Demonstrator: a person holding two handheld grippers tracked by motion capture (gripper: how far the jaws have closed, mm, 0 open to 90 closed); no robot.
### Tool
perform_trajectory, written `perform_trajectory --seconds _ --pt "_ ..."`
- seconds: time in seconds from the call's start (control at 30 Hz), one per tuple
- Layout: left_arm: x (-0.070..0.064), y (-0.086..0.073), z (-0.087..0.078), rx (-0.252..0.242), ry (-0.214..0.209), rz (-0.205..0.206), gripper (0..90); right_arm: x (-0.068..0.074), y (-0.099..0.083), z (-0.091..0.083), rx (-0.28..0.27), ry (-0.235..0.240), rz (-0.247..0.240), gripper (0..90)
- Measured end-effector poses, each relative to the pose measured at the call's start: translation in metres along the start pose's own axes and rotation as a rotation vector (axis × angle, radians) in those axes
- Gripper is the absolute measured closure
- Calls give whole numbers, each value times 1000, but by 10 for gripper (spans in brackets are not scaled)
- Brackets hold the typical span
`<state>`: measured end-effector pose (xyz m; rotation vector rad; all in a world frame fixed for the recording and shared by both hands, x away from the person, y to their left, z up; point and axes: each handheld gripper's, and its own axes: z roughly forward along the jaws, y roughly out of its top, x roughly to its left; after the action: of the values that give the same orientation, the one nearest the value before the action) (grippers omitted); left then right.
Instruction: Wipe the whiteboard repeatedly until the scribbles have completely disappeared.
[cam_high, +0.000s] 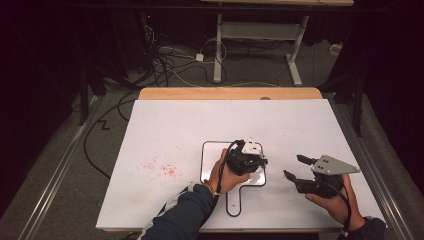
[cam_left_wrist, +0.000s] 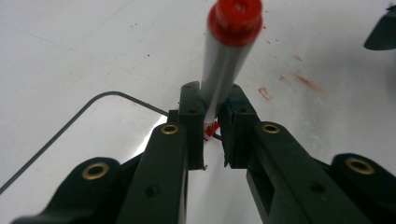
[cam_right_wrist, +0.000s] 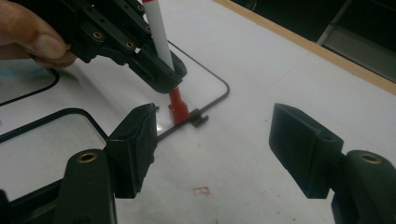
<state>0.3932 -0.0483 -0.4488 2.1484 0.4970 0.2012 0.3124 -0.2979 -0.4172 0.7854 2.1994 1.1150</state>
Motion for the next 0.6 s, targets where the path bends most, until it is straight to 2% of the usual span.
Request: perform_trajectory --seconds 0.13,0.2,0.37,0.43,0.6 --pt "5 -1 -2 4 -16 -18 784 -1 0 -1 -3 -5 3 337" --pt "4 -4 -6 20 -6 -4 784 -1 0 -2 -3 -9 3 337" --pt "6 -19 -22 45 -20 -20 784 -1 -1 -3 -4 -12 6 337" --pt "4 -24 -30 53 -15 -12 784 -1 -1 -3 -1 -14 8 337" --pt "-2 -30 -44 47 -36 2 783 1 1 -1 0 -7 2 337"
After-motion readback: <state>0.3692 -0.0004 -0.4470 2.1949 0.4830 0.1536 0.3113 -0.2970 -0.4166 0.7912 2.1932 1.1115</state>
